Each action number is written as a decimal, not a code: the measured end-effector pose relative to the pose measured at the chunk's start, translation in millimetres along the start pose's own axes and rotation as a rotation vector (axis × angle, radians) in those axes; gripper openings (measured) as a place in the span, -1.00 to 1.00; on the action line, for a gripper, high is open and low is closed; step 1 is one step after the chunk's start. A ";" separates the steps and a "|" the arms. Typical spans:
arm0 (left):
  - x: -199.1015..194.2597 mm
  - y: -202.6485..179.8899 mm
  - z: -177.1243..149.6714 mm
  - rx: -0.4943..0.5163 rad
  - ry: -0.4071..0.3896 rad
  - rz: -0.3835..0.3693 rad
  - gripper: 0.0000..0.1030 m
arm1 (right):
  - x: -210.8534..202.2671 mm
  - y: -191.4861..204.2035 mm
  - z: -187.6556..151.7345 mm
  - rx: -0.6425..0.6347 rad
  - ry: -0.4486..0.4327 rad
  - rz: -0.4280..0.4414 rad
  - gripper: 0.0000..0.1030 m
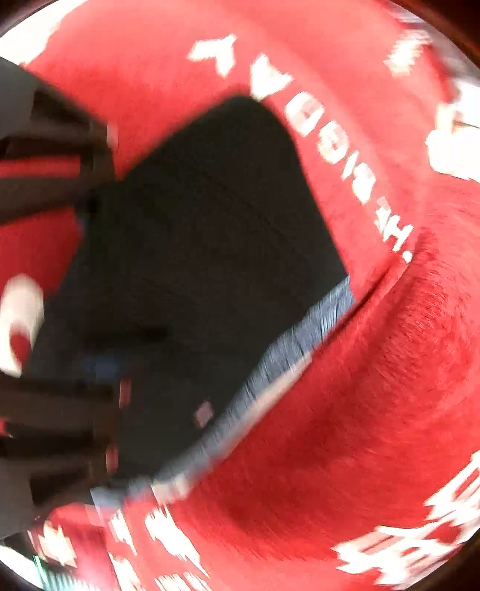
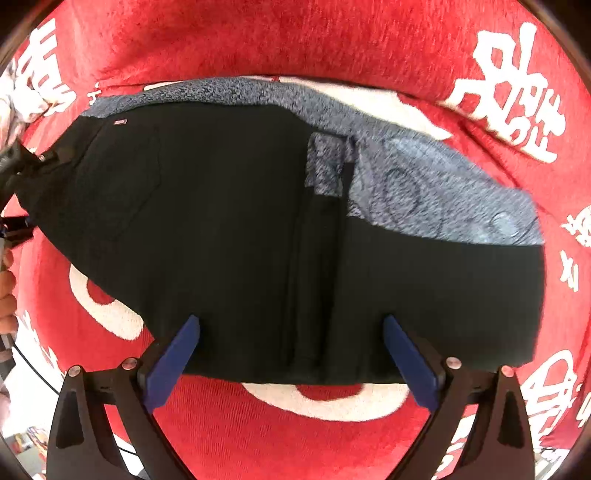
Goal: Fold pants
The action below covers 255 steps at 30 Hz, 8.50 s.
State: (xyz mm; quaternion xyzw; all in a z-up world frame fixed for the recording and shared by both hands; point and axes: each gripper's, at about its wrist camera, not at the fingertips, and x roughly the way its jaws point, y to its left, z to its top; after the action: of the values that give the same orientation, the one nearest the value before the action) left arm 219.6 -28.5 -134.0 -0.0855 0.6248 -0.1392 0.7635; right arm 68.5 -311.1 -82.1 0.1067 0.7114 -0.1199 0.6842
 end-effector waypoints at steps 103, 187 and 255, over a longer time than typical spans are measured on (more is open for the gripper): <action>3.0 -273.9 -135.2 0.643 0.123 0.185 0.99 | -24.3 -211.0 -71.7 0.373 -0.054 0.374 -0.23; 55.8 -260.0 -32.9 0.417 0.115 0.163 1.00 | 4.3 -291.1 -71.1 0.579 -0.131 0.441 0.21; -72.4 -177.9 -76.0 0.471 0.310 -0.293 0.32 | -28.0 -200.9 -87.7 0.523 -0.047 1.059 0.11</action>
State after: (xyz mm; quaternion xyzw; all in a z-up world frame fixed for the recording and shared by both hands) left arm 113.4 -170.5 -28.0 0.0271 0.6653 -0.3998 0.6299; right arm -77.0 -473.5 -46.1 0.6099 0.4926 0.0643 0.6174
